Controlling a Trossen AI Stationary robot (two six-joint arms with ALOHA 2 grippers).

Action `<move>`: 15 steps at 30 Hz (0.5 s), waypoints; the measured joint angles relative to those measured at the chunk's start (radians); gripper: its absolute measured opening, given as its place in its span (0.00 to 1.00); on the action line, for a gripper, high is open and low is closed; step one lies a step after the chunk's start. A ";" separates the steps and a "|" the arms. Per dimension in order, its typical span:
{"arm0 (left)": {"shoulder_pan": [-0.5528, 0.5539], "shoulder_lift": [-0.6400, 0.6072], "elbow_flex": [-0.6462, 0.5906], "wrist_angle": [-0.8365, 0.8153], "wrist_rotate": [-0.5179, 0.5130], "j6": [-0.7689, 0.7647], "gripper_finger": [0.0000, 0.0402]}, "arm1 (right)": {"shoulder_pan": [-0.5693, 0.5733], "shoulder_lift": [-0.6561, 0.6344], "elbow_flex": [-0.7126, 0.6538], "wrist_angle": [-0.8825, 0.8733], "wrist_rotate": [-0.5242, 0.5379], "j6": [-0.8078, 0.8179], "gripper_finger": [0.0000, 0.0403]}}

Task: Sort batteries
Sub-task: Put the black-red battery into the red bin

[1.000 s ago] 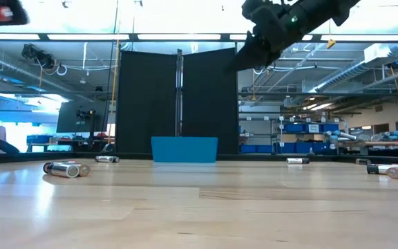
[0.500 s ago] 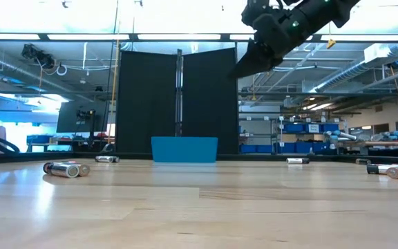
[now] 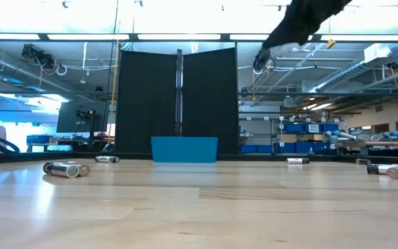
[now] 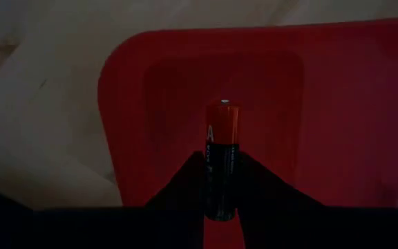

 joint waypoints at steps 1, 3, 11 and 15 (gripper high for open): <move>0.000 0.011 0.000 0.005 0.001 0.000 0.14 | 0.000 -0.018 0.000 -0.012 0.000 0.006 0.02; 0.000 0.029 0.000 0.017 0.015 0.000 0.14 | 0.000 -0.042 0.000 -0.016 0.001 0.013 0.02; 0.000 0.049 0.023 0.037 0.048 0.000 0.25 | 0.000 -0.019 0.000 -0.014 0.001 0.013 0.02; 0.000 0.049 0.055 -0.034 0.048 0.007 0.28 | 0.000 0.006 0.000 -0.010 0.000 0.013 0.02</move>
